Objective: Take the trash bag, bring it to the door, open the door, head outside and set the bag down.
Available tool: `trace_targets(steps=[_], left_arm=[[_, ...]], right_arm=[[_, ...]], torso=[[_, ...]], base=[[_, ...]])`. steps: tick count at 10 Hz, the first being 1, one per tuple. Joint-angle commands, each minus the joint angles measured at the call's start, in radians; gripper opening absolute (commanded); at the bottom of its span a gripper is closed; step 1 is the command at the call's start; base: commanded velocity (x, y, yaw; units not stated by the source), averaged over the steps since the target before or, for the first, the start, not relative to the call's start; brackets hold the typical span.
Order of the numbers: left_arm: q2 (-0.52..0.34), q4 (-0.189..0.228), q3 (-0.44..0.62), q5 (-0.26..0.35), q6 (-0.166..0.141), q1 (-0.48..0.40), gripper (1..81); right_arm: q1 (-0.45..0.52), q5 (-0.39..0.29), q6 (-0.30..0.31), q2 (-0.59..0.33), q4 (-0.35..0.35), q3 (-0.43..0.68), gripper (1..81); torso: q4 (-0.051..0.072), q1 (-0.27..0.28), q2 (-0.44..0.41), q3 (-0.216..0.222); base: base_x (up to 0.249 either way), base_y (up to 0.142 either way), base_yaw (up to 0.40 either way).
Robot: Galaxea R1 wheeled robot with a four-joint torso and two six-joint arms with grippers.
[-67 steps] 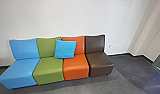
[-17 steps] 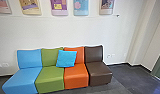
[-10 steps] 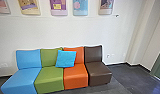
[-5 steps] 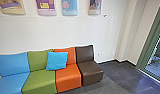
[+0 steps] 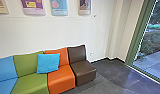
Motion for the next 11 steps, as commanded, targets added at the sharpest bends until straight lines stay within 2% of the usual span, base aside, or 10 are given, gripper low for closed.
trace_targets(steps=[1,11], left_arm=[[-0.004,0.003,-0.002,0.05,0.002,-0.064,1.0],[-0.006,0.003,-0.002,0.047,0.002,-0.064,1.0]], right_arm=[[0.044,-0.071,-0.004,0.003,-0.006,0.007,81.1],[0.042,-0.07,-0.002,0.006,-0.006,0.007,81.1]], torso=[[0.0,0.0,0.0,0.0],[0.0,0.0,0.0,0.0]], base=[[0.0,0.0,-0.264],[0.0,0.0,-0.285]])
